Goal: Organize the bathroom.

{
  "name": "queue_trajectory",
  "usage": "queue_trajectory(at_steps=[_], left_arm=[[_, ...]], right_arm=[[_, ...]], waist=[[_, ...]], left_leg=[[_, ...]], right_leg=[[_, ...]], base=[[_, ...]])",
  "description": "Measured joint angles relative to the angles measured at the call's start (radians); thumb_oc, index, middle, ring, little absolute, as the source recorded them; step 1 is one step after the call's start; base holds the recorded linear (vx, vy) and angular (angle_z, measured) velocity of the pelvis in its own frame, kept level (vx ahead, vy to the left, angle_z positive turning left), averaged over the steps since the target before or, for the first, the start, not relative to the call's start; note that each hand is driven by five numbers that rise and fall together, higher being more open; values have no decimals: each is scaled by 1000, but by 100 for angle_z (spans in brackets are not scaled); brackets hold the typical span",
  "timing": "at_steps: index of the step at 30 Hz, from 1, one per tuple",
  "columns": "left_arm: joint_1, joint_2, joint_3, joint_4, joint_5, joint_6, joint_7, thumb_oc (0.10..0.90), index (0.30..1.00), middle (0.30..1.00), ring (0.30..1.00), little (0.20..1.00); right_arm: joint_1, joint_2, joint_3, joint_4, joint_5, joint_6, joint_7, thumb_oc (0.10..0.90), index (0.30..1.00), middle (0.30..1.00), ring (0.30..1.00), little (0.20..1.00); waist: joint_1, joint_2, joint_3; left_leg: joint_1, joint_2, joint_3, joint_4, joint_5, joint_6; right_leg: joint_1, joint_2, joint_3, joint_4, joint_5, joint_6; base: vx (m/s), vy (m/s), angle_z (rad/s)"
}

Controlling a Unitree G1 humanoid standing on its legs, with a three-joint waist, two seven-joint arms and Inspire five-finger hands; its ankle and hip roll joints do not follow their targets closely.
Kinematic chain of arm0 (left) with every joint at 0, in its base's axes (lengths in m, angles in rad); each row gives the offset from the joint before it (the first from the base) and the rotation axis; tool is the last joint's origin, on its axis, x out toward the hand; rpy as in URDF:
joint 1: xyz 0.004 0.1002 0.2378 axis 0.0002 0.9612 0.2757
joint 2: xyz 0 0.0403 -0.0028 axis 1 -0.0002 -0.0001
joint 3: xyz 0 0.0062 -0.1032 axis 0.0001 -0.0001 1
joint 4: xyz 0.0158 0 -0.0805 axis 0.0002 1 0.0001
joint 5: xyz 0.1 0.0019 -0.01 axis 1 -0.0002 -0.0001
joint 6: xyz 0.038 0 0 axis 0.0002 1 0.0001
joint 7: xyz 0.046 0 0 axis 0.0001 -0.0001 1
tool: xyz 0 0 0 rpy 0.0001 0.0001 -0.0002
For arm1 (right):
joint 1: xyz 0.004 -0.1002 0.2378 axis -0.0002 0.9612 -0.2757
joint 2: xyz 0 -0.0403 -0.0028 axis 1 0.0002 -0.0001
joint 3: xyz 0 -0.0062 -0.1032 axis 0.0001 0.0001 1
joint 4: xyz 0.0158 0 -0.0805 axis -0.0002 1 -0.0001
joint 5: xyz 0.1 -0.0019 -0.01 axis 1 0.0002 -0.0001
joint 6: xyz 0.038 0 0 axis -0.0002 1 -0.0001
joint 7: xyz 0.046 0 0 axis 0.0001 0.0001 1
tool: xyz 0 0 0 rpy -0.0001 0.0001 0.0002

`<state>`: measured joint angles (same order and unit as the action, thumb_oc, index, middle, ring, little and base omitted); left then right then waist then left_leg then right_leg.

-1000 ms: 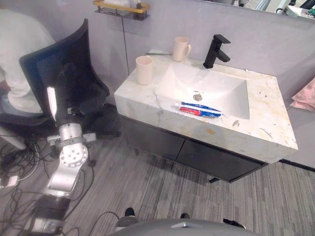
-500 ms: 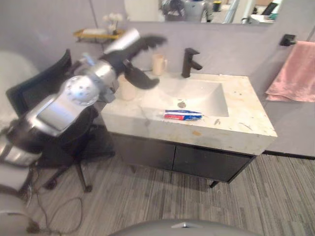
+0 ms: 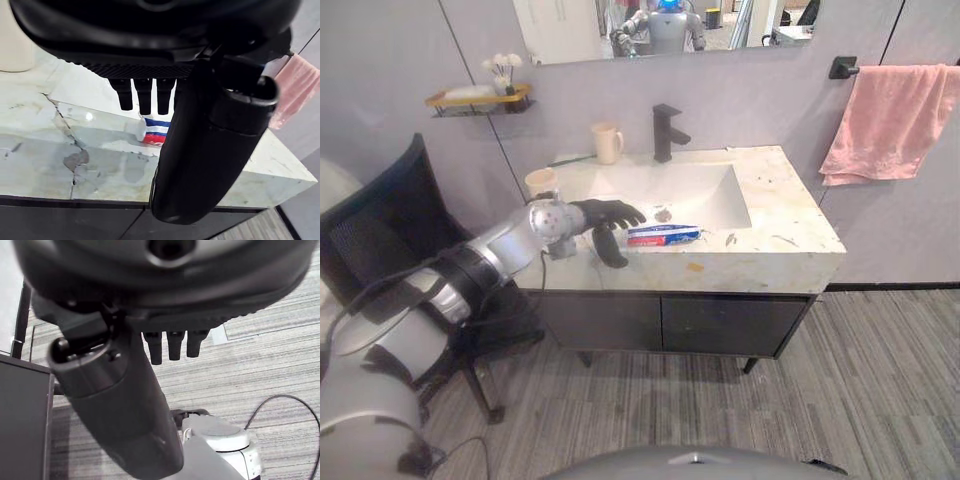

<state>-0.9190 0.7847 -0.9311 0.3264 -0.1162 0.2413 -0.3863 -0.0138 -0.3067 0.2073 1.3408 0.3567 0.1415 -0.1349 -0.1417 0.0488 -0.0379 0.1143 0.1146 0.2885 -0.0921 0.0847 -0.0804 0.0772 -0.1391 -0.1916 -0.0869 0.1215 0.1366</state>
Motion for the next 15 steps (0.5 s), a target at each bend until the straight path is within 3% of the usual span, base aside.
queue_trajectory(at_steps=[4,8,15], left_arm=[[0,1,0,20,85,-24,28,800,900,900,900,900],[-1,13,1,26,88,-44,95,800,900,900,900,900],[-1,16,1,25,88,-41,92,800,900,900,900,900]], right_arm=[[-1,1,-1,-2,0,-2,2,800,900,900,900,900],[-1,1,-1,-4,0,-12,4,800,900,900,900,900],[-1,1,-2,-2,-1,-19,5,800,900,900,900,900]], waist=[[-1,-5,0],[-2,-4,0],[-10,-4,0]], left_leg=[[5,-1,3,0,-1,-1],[7,0,5,0,-2,-1],[9,1,10,0,-11,-2]], right_leg=[[3,0,2,0,3,-5],[4,1,3,0,3,-6],[2,0,9,0,0,-1]], base=[[22,-16,-1],[8,-7,0],[22,-15,-2]])
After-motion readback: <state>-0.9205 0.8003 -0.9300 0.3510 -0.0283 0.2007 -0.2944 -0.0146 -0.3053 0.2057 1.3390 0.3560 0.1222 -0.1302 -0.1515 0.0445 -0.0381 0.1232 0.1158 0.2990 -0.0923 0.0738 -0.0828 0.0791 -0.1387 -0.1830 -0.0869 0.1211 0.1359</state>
